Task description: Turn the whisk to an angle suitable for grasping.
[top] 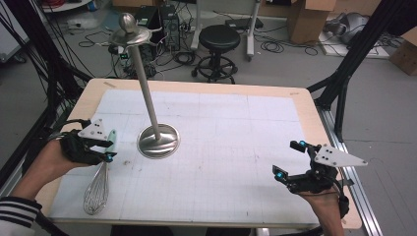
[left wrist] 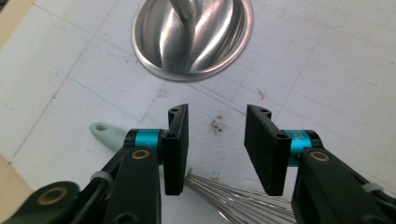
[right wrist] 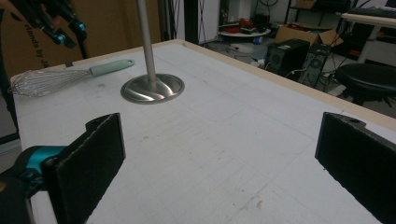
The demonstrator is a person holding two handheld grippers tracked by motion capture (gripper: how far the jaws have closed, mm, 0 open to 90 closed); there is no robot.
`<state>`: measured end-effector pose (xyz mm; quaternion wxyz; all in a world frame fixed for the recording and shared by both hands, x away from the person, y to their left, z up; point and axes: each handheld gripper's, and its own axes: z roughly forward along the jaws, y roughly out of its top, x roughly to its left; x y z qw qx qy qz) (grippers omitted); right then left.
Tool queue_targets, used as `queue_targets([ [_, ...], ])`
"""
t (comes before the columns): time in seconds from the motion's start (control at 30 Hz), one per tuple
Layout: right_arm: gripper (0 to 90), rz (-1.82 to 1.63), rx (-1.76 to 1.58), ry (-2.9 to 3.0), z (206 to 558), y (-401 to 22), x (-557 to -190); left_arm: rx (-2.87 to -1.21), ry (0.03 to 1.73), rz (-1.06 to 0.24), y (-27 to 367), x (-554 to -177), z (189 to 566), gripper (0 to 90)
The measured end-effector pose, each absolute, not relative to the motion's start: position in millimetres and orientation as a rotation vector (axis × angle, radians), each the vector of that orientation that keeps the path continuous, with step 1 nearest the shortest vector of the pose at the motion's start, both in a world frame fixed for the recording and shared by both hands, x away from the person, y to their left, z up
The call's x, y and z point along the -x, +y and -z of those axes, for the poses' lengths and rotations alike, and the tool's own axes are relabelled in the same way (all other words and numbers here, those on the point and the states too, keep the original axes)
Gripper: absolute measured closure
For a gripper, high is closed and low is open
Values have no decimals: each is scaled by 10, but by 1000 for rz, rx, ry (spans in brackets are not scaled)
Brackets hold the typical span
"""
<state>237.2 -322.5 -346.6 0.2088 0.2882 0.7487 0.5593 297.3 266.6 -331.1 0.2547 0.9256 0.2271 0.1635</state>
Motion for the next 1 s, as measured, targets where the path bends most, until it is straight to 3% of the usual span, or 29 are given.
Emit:
queue_targets([
  [0.03, 4, -1553, -800, 2083, 3467, -3224, -2374, -2511, 637, -462, 2678, -2967, 3293, 512],
  [0.53, 4, -1564, -812, 2070, 3459, -3264, -2360, -2406, 779, -453, 2784, -2999, 3245, 198],
  [0.57, 4, -1564, -816, 2064, 3459, -3274, -2363, -2398, 797, -450, 2798, -3016, 3238, 133],
  [0.8, 4, -1560, -823, 2054, 3456, -3306, -2357, -2359, 881, -450, 2847, -3065, 3201, 20],
  [1.0, 4, -1557, -826, 2050, 3452, -3318, -2354, -2337, 925, -455, 2881, -3079, 3216, 17],
])
